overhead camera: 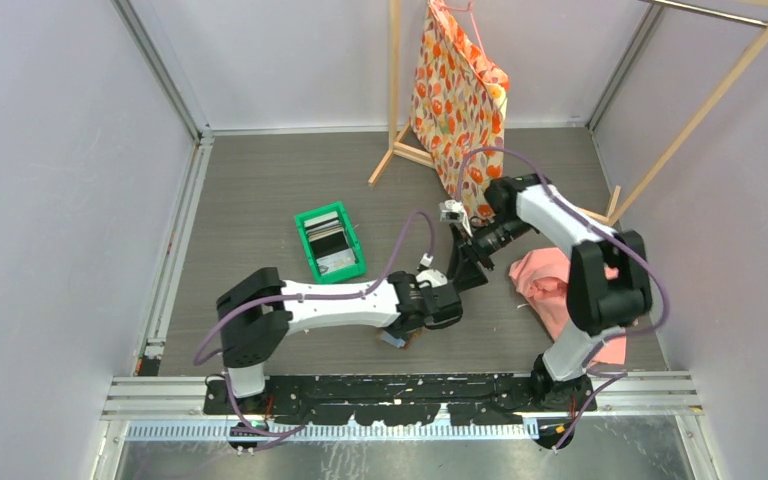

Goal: Put the credit cards into the card holder
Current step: Close the card holder at the center of the board.

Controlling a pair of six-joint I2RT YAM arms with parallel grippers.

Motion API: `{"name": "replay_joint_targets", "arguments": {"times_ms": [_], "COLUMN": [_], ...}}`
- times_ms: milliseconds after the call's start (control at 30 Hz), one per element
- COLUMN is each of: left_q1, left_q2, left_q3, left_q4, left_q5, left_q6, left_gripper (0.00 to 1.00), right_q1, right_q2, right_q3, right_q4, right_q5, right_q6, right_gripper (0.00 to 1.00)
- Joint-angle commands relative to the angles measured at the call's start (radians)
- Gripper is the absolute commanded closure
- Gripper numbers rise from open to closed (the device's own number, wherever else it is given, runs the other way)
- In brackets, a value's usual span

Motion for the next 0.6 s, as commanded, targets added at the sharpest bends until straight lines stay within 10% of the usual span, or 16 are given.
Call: {"name": "replay_joint_targets", "arguments": {"times_ms": [0,233,567], "left_q1": [-0.041,-0.095,-0.103], "left_q2": [0.088,0.218,0.081], "left_q3": [0.1,0.2,0.161], "left_q4": [-0.169,-0.186,-0.081], "left_q5": [-0.144,-0.107,0.0], "left_q6": [0.026,0.004,-0.031], "left_gripper": [0.96,0.49,0.36], "right_q1": [-0.037,-0.121,-0.179], "right_q2": [-0.221,-0.381,-0.517], "right_q3": [-0.08,-0.123,-0.206], "right_q4": [0.434,0.452,0.415], "right_q5": [0.238,0.289,0.328], "right_q6": [0.585,0.672,0.645], "right_gripper": [0.37,0.36,0.35]}}
